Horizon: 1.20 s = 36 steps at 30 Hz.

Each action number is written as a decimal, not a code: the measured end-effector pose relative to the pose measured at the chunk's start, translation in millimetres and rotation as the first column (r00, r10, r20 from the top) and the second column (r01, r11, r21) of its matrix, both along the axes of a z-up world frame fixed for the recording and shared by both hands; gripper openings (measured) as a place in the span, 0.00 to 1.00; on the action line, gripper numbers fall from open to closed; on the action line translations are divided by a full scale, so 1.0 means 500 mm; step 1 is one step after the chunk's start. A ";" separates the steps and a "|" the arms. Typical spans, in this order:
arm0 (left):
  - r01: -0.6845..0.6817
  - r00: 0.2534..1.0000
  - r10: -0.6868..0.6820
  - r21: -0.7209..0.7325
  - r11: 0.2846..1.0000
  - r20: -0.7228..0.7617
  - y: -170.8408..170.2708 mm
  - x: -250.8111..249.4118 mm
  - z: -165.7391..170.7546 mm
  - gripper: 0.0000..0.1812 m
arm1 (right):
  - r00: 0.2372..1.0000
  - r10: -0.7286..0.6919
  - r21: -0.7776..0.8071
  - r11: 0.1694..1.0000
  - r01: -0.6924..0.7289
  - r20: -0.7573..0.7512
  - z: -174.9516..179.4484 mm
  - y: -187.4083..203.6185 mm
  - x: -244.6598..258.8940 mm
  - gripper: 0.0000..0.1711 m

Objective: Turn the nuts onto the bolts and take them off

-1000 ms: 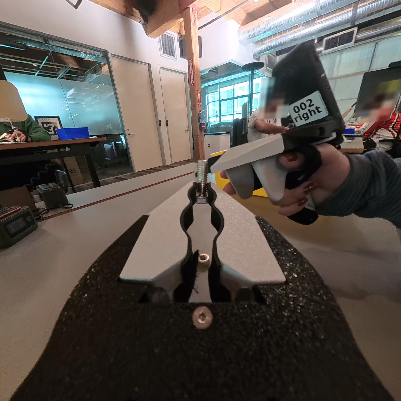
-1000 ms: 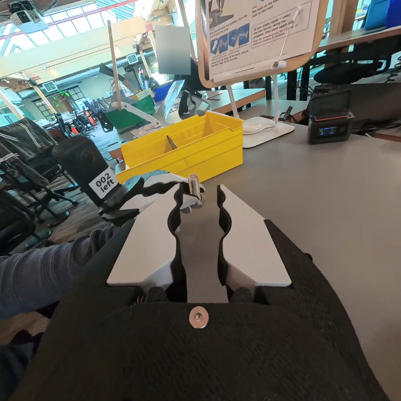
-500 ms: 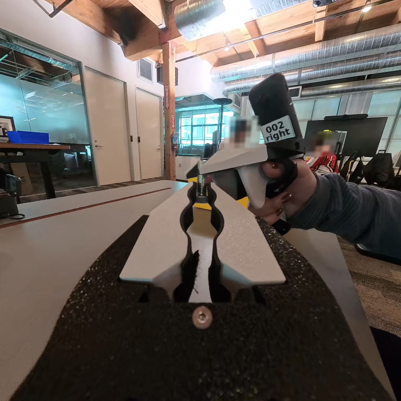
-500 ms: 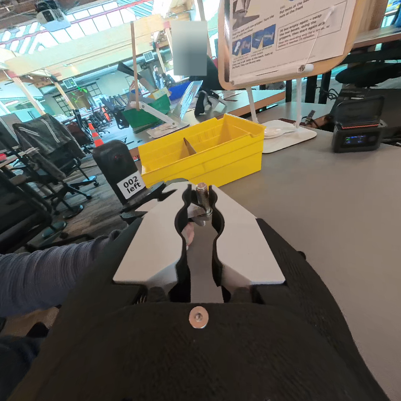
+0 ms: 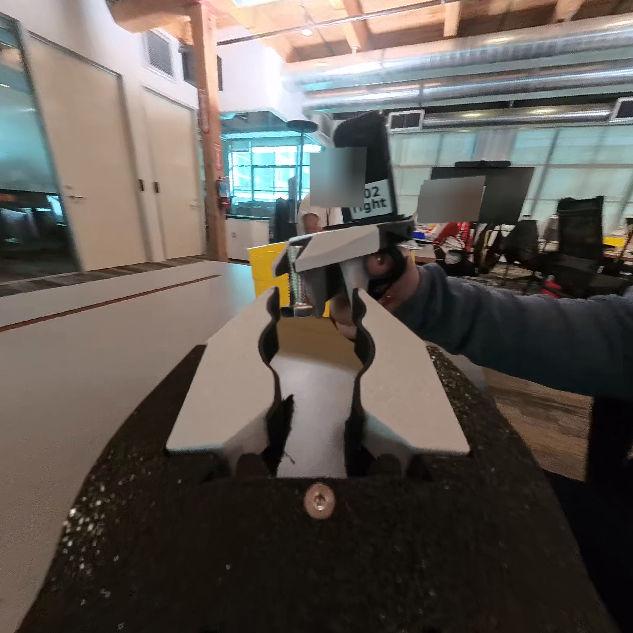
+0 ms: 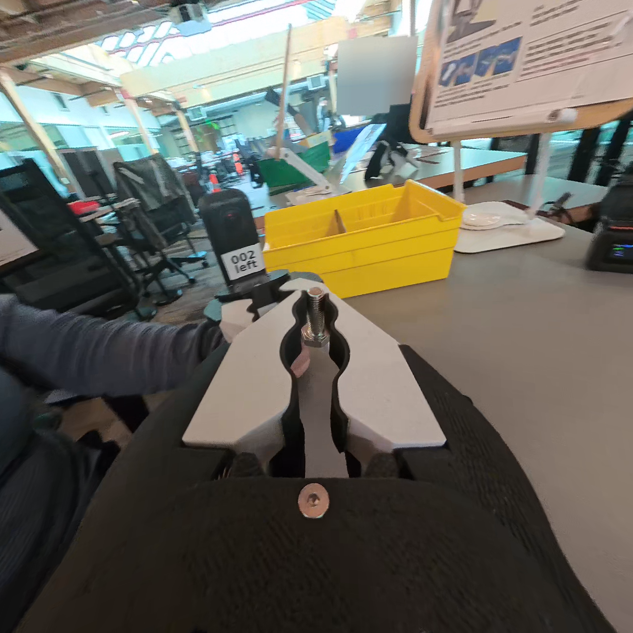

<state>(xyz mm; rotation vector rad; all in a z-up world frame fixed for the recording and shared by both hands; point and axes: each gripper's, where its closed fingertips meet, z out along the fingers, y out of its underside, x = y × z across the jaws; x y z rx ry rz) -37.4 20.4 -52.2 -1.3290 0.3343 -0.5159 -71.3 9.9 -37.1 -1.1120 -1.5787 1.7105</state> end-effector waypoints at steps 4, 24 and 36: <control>-0.004 1.000 0.004 -0.039 0.999 0.015 0.009 -0.005 -0.007 0.14 | 0.994 0.113 0.011 0.994 -0.113 -0.004 -0.005 0.001 0.015 0.04; 0.091 0.996 -0.089 -0.198 0.976 0.016 0.033 0.016 -0.044 0.10 | 0.942 0.326 -0.003 0.945 -0.328 -0.079 -0.016 0.010 0.032 0.04; -0.332 0.941 0.333 -0.031 0.943 0.061 0.025 -0.138 0.003 0.09 | 0.917 -0.099 0.466 0.879 -0.101 0.386 -0.252 0.104 -0.004 0.19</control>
